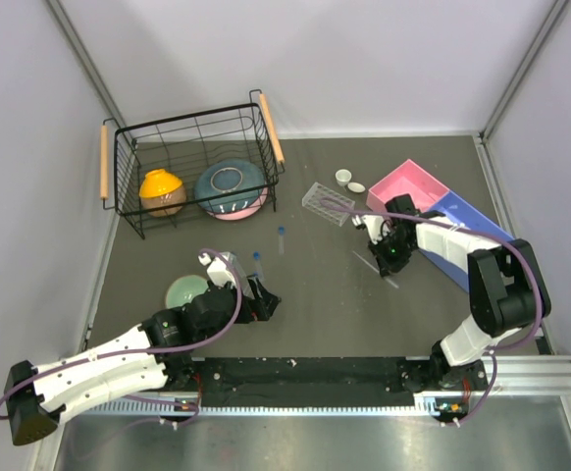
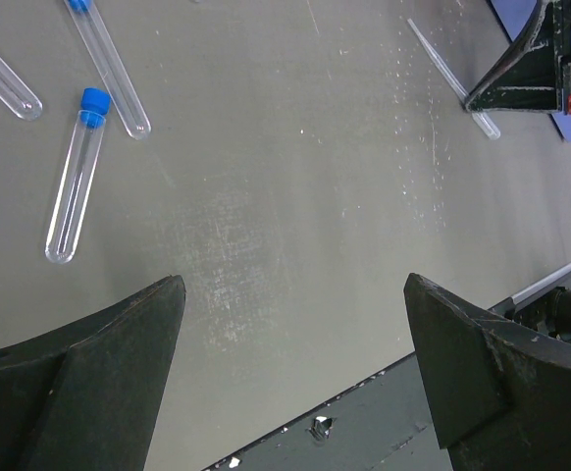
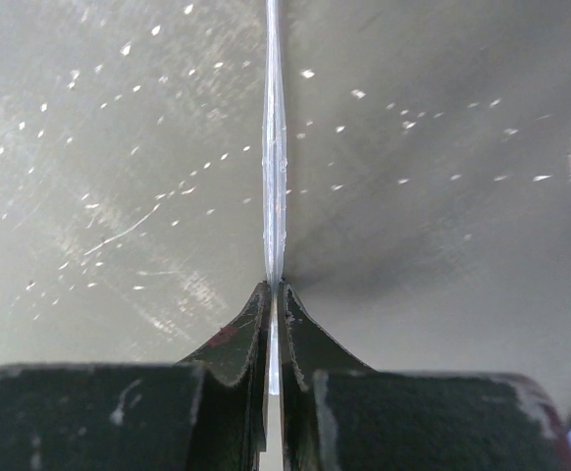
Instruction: Organize the chemistry lab equipment
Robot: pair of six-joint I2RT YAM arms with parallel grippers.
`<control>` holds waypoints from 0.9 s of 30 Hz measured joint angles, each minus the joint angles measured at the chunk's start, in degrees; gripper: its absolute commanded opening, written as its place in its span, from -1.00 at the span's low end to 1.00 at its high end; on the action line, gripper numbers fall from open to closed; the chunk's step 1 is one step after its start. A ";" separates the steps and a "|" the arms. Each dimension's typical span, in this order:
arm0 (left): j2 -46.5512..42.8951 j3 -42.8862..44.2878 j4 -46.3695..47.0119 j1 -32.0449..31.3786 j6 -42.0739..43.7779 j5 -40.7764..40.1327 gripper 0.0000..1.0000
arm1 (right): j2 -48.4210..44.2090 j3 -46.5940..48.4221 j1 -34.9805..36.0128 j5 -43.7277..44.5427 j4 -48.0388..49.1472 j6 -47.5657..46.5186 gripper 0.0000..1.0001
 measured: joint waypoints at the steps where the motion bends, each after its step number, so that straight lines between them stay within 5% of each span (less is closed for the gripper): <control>1: 0.00 0.00 -0.02 0.00 0.00 0.00 0.98 | -0.09 0.02 -0.02 -0.55 -0.72 -0.09 -1.00; 15: -0.15 0.00 -0.09 0.00 -0.02 -0.22 0.98 | -5.18 16.92 -7.32 -10.71 -9.05 -1.01 -1.00; 27: -0.15 0.00 -0.46 0.04 0.00 -0.26 0.98 | -2.10 30.12 -19.32 -18.99 -7.69 7.78 -1.00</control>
